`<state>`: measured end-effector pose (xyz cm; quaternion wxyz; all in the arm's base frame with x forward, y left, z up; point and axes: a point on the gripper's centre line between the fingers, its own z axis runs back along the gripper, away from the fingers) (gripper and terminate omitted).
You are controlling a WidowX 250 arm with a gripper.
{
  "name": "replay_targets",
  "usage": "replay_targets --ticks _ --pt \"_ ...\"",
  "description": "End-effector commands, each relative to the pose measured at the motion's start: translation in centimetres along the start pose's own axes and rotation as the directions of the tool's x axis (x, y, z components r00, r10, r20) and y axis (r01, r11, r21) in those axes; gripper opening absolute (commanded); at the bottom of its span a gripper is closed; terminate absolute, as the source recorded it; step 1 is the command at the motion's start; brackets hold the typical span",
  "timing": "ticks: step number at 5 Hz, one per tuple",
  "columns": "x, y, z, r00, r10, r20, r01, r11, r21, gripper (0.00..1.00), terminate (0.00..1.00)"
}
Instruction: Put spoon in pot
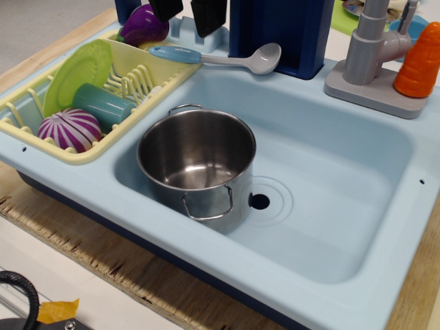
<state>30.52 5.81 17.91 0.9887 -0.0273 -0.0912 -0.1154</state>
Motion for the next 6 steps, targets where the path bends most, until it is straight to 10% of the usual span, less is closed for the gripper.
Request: replay_targets --ticks 1,6 --pt "0.6 1.3 0.8 0.993 -0.121 0.001 0.121 0.992 0.045 1.00 0.00" --pt "0.3 2.7 -3.4 0.962 -0.272 0.019 0.271 0.961 0.045 1.00 0.00"
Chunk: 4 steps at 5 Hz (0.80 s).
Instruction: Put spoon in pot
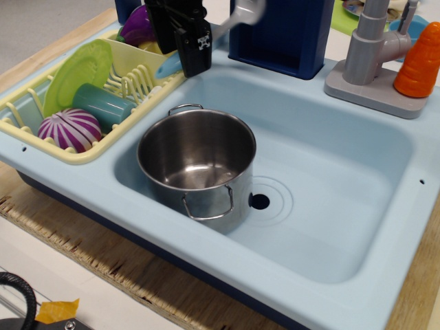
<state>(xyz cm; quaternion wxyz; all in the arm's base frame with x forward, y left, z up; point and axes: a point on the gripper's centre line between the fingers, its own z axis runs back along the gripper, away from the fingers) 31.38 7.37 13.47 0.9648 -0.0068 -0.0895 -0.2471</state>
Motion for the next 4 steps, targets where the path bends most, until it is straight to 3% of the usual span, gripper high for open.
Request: replay_targets --ticks 1,2,4 --pt "0.4 1.6 -0.1 1.000 -0.009 0.025 0.008 1.000 0.007 1.00 0.00" --pt "0.5 1.4 -0.9 1.000 0.002 0.019 -0.002 1.000 0.008 0.00 0.00" --pt "0.7 1.2 -2.1 1.000 0.007 0.026 -0.006 0.999 -0.054 0.00 0.00"
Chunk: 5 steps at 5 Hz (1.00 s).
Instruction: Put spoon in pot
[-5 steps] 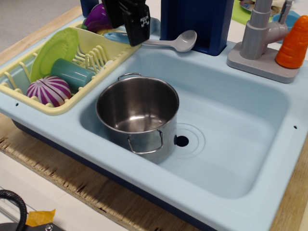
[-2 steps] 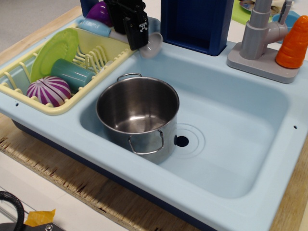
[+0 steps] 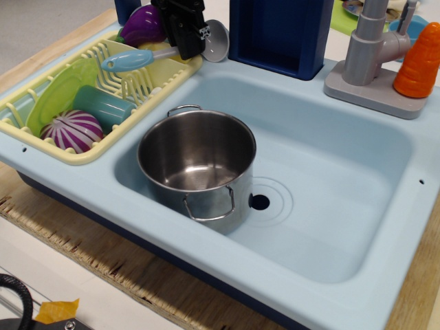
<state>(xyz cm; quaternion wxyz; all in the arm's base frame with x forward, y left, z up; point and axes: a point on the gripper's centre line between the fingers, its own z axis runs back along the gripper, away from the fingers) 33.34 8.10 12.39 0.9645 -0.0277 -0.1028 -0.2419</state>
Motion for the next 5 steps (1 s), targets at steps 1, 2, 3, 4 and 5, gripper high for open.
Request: replay_targets --ticks 1,2,3,4,5 --pt "0.1 -1.4 0.6 1.000 0.002 -0.008 -0.002 1.000 -0.004 0.00 0.00" --pt "0.8 -2.9 3.8 0.999 0.037 -0.028 -0.036 0.998 0.060 0.00 0.00" --pt "0.1 -5.0 7.5 0.993 0.109 0.037 -0.114 0.978 0.175 0.00 0.00" --pt "0.2 -5.9 9.7 0.985 0.127 0.113 -0.150 0.961 0.232 0.00 0.00" --pt "0.8 -7.0 10.7 0.965 0.133 0.224 -0.191 0.946 0.261 0.00 0.00"
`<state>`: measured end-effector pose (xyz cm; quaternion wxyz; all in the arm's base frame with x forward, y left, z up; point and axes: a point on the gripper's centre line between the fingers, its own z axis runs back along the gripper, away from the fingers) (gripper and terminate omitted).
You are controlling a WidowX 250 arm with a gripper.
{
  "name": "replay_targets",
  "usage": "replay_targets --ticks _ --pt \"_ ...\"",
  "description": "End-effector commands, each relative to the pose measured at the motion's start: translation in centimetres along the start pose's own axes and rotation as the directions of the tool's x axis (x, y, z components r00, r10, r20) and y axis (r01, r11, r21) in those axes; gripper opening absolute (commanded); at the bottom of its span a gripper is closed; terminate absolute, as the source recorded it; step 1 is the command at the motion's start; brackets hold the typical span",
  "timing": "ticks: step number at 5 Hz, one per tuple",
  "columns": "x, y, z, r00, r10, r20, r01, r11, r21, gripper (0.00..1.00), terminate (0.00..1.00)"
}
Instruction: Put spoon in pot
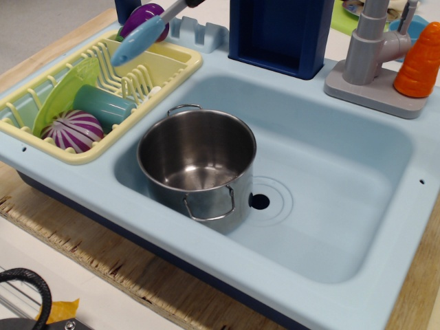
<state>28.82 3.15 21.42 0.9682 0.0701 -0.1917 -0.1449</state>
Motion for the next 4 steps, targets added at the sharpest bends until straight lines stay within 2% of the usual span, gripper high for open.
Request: replay_targets --ticks 1,2,3,4 --pt "-0.3 -1.7 1.2 0.987 0.050 0.153 -0.053 0.998 0.015 0.00 0.00" --pt "-0.7 -3.9 0.7 0.974 0.133 0.186 -0.128 0.991 -0.041 0.00 0.00" --pt "-0.7 -5.5 0.5 0.962 0.142 0.234 -0.135 0.990 -0.048 0.00 0.00" --pt "-0.1 -5.9 -0.4 0.948 0.162 0.274 -0.136 0.984 -0.110 1.00 1.00"
